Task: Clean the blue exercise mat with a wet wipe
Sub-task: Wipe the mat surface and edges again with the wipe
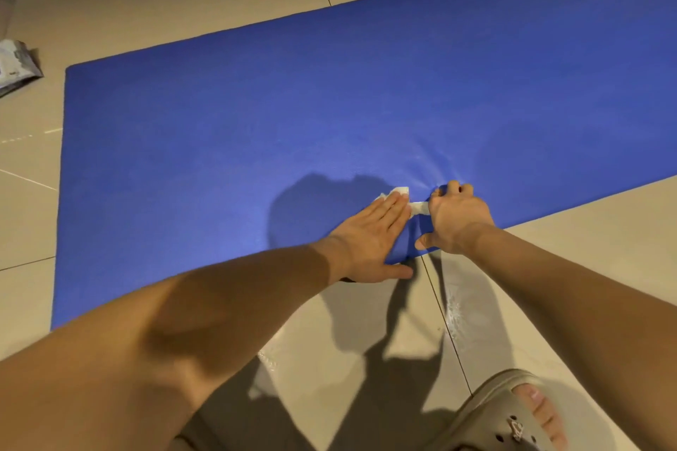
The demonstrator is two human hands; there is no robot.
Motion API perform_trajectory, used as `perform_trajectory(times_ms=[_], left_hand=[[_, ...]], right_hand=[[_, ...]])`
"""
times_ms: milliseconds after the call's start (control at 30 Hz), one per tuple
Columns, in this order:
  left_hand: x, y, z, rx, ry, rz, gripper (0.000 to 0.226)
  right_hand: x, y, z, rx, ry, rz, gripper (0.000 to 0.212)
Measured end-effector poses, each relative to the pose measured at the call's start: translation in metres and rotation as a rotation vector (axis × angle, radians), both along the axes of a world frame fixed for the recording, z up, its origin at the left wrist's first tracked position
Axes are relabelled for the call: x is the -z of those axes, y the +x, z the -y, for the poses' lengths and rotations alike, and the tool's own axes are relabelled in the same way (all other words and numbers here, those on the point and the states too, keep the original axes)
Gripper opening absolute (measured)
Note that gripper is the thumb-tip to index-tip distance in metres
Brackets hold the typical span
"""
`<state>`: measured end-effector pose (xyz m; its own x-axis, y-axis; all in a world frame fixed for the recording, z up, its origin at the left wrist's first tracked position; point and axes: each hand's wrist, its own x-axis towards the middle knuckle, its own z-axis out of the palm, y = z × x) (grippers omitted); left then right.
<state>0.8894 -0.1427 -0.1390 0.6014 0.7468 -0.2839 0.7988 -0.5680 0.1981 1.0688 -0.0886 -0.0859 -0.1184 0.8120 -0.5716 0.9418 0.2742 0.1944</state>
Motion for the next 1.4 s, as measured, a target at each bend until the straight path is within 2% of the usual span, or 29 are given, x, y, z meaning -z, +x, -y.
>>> perform_trajectory(times_ms=[100,200,367,467,567,700,867,967,1033,1133,1267,1400], left_hand=[[-0.006,-0.022,0.022,0.063,0.030,0.110,0.107],[-0.010,-0.081,0.074,0.075,0.014,0.185,0.107],[-0.011,-0.151,0.113,0.026,-0.062,0.075,0.115],[-0.010,-0.121,0.092,0.088,-0.009,-0.020,0.116],[0.004,-0.060,0.055,0.136,0.041,0.083,0.113],[0.010,0.003,0.020,0.042,0.043,0.086,0.110],[-0.010,-0.061,0.065,0.108,-0.005,0.174,0.109],[-0.018,-0.114,0.111,0.139,-0.047,0.001,0.111],[-0.021,-0.126,0.125,0.128,-0.069,-0.030,0.111],[-0.018,-0.117,0.115,0.155,-0.077,-0.087,0.111],[-0.001,-0.072,0.076,0.163,0.002,0.095,0.113],[0.012,-0.004,0.036,0.140,0.076,0.010,0.119]], right_hand=[[-0.001,0.001,0.000,0.008,-0.011,-0.001,0.098],[-0.003,0.001,0.002,0.013,-0.014,-0.005,0.100],[-0.002,-0.001,0.002,0.018,-0.001,-0.008,0.095],[-0.002,-0.004,0.001,0.008,-0.010,0.000,0.087],[-0.003,-0.005,-0.002,0.001,-0.030,0.017,0.083],[-0.005,-0.004,-0.004,-0.007,-0.041,0.015,0.080],[-0.006,0.004,-0.002,0.014,-0.044,-0.022,0.097],[-0.006,0.005,-0.001,0.020,-0.045,-0.035,0.098],[-0.006,0.003,0.000,0.016,-0.045,-0.023,0.097],[-0.003,-0.001,-0.002,0.017,-0.043,-0.001,0.092],[-0.001,-0.002,-0.003,0.022,-0.029,-0.001,0.092],[0.008,0.012,0.000,0.014,-0.007,-0.077,0.087]])
